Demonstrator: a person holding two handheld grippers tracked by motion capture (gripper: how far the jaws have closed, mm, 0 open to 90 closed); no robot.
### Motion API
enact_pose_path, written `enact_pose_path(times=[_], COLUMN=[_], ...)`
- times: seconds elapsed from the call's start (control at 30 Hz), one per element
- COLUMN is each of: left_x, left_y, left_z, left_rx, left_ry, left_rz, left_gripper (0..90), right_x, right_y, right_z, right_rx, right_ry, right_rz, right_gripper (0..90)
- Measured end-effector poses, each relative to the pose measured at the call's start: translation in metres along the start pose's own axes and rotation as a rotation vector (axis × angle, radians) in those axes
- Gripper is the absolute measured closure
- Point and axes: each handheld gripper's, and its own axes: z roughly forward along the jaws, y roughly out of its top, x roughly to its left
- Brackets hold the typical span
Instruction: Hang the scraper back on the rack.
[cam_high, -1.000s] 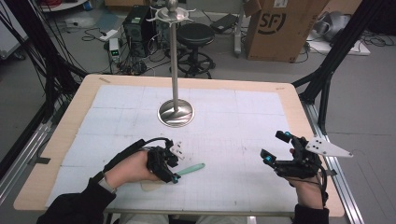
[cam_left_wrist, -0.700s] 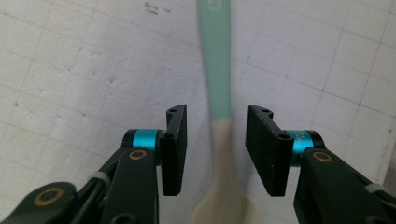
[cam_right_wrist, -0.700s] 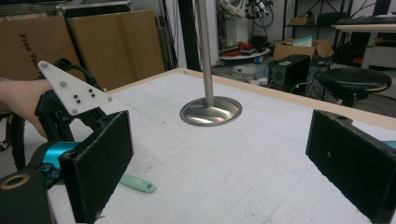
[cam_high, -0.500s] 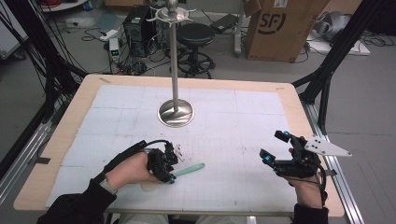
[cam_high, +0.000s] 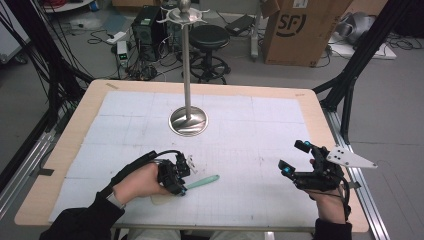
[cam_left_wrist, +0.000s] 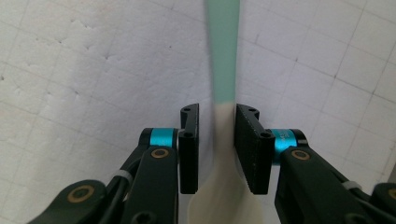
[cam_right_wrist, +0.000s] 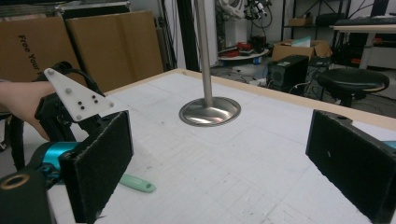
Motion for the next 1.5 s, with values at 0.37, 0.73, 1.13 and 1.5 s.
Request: enact_pose_path(times=[0.37,0.73,1.13,1.5], left_x=[-0.005,-0.003,0.001,0.012], left_y=[0.003,-0.003,-0.017,-0.044], left_z=[0.002,-0.001,-0.03,-0.058], left_rx=[0.015,-0.034,-0.197,-0.431], left_ry=[0.01,0.012,0.022,0.062], left_rz=[0.034,0.026,-0.016,-0.097], left_gripper=[79.4,80.2,80.2,80.2], right_x=[0.001,0.0,0.0,-0.001], right_y=[0.0,0.0,0.0,-0.001], right_z=[0.003,0.005,0.003,0.005], right_rx=[0.006,0.005,0.004,0.008], right_ry=[0.005,0.01,0.004,0.005], right_rz=[-0.006,-0.007,-0.002,-0.004], right_gripper=[6.5,6.5,6.5,6.5])
